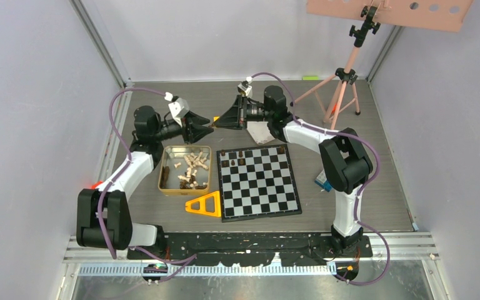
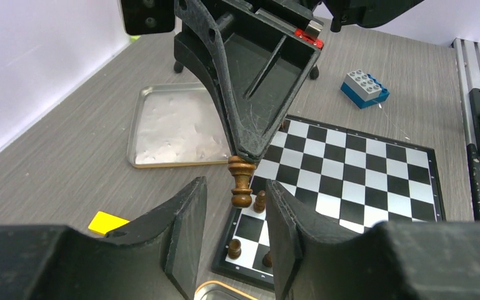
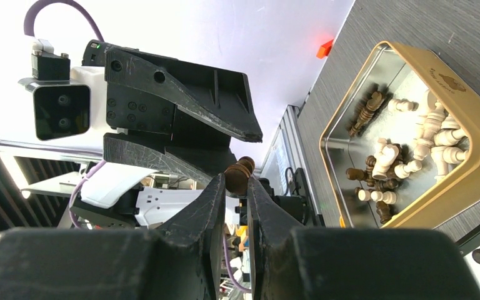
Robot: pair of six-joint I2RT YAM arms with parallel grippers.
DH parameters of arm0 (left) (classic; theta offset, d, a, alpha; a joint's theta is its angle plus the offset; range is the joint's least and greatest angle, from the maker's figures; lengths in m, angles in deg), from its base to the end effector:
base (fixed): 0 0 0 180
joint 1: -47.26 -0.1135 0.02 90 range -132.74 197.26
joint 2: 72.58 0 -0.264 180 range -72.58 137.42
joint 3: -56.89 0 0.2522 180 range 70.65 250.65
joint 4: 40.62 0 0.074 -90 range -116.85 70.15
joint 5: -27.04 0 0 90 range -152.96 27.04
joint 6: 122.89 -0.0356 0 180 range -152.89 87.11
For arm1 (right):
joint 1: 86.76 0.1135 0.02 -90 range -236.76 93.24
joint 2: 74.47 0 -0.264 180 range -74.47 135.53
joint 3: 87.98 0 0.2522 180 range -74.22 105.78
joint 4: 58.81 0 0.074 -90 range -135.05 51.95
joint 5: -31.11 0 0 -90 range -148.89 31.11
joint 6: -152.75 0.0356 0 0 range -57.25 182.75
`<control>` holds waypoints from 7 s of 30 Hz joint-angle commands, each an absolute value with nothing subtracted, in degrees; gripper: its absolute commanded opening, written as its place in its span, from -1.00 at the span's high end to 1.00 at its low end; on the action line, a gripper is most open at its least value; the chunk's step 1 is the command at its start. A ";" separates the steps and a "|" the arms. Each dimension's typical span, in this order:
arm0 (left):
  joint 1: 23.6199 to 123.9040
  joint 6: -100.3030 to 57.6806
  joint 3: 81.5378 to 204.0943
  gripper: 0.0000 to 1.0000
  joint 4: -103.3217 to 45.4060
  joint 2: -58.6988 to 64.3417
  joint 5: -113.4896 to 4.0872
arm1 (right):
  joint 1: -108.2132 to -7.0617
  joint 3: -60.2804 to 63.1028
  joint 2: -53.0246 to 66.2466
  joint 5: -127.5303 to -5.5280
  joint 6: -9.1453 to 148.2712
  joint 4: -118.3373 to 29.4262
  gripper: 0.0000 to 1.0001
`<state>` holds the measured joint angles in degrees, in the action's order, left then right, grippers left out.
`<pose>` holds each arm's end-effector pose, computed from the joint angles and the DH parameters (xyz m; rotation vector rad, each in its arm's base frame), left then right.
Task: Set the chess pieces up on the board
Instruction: Place the chess piece on the chessboard.
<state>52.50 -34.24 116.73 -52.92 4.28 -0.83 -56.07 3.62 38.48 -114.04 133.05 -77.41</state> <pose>0.2874 -0.0580 0.2893 0.9052 1.4312 -0.9379 0.3738 0.2559 0.2603 -0.2413 2.0679 1.9898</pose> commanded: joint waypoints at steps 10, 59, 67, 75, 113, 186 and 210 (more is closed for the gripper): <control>52.62 -34.41 118.92 0.20 -60.86 5.10 2.12 | -57.19 2.61 36.54 -113.82 140.36 -87.63 0.99; 67.18 -70.80 145.45 1.00 9.43 10.58 -22.42 | -71.85 -1.19 20.77 -112.84 105.63 -53.73 -0.07; 80.71 -73.27 163.59 1.00 26.35 25.42 -41.16 | -89.85 -9.27 7.74 -113.67 95.85 -46.54 -0.05; 90.67 -72.79 187.42 0.99 45.69 44.52 -52.44 | -101.69 -14.62 -0.40 -115.99 86.47 -36.66 -0.02; 99.73 -76.28 209.78 0.87 57.81 70.84 -73.12 | -107.00 -19.91 -3.21 -119.77 82.61 -34.68 0.02; 101.23 -77.12 208.20 0.44 59.47 70.07 -74.18 | -108.40 -19.99 -1.18 -122.05 83.40 -34.96 0.06; 101.23 -75.24 208.03 0.35 55.89 67.91 -75.00 | -108.66 -20.17 -1.23 -122.43 83.84 -35.14 0.09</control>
<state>100.89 -76.33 207.66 58.01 72.05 -74.38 -108.28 -19.94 -1.02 -121.17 83.87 -33.41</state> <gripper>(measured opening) 0.311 0.456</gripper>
